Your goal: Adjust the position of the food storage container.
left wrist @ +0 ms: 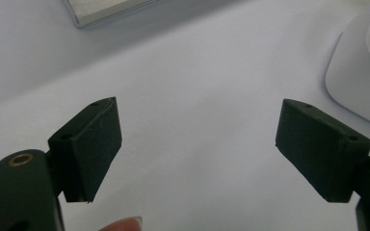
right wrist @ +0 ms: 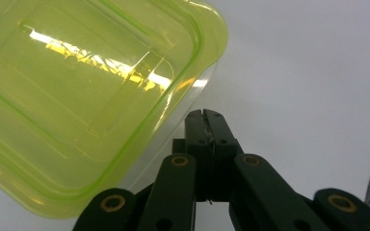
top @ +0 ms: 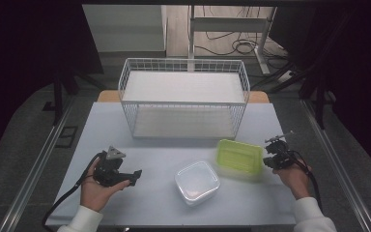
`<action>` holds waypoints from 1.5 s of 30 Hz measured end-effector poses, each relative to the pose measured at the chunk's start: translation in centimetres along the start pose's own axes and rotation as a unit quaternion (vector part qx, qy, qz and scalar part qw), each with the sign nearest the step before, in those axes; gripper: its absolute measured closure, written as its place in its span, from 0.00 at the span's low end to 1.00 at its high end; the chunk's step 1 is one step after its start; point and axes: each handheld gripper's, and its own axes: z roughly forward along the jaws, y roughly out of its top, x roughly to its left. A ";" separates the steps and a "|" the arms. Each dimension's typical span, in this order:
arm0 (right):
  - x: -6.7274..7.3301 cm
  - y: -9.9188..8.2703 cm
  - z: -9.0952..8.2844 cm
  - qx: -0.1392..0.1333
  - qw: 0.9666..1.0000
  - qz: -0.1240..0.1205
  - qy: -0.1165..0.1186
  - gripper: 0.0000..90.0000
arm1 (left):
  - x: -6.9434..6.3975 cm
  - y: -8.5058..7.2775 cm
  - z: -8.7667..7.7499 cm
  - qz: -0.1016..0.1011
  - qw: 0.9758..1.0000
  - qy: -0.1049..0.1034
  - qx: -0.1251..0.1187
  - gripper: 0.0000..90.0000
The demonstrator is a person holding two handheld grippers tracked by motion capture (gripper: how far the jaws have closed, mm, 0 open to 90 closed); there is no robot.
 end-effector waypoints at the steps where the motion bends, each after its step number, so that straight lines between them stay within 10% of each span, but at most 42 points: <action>1: 0.1 0.6 0.3 0.001 1.000 -0.008 0.000 0.99 | 0.0 0.0 0.0 0.000 1.000 0.000 0.000 0.18; 45: 8.7 7.9 3.5 -0.042 0.996 -0.076 0.036 0.99 | 0.1 0.1 0.3 0.003 1.000 -0.001 0.005 0.18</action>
